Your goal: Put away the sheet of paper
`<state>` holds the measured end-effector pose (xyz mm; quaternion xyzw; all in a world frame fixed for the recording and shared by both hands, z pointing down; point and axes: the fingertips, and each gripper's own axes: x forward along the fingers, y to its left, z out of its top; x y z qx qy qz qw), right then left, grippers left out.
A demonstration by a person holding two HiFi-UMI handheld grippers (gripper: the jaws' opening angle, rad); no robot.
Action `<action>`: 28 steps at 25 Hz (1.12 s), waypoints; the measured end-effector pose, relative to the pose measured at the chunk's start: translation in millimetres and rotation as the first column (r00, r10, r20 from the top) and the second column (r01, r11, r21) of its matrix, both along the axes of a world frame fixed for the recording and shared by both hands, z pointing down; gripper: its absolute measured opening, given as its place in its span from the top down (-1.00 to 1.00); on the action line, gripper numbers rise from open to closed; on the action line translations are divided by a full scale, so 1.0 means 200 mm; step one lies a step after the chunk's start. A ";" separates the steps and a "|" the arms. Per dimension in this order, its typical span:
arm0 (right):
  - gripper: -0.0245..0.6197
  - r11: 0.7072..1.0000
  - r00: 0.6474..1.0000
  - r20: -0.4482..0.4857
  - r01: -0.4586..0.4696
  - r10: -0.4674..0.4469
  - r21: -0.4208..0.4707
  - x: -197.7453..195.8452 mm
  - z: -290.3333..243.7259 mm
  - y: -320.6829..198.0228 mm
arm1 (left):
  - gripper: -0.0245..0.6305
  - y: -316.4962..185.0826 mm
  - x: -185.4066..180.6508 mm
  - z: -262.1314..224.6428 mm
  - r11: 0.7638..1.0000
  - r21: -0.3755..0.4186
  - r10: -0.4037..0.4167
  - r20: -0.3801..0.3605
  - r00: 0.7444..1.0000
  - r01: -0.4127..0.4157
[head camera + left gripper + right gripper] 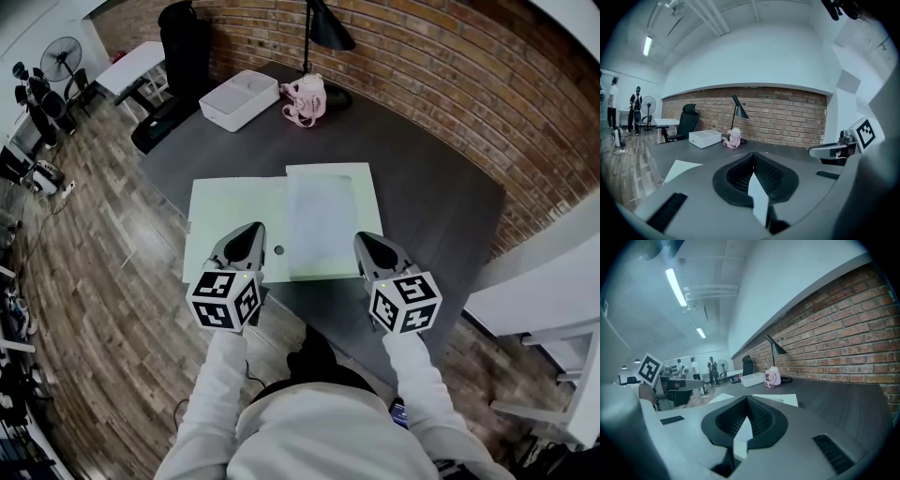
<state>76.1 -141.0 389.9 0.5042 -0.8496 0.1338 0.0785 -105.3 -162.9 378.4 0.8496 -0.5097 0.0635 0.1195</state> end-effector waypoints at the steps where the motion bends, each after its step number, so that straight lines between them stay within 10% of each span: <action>1: 0.84 1.000 1.000 -0.003 -0.002 0.002 0.007 0.00 0.00 0.01 | 0.87 0.02 -0.01 0.00 1.000 0.004 -0.005 -0.002 1.000 0.005; 28: 0.84 0.996 0.998 -0.059 -0.010 0.015 0.085 -0.05 -0.06 0.06 | 0.87 0.14 -0.23 -0.12 0.994 0.081 -0.063 -0.055 0.996 0.068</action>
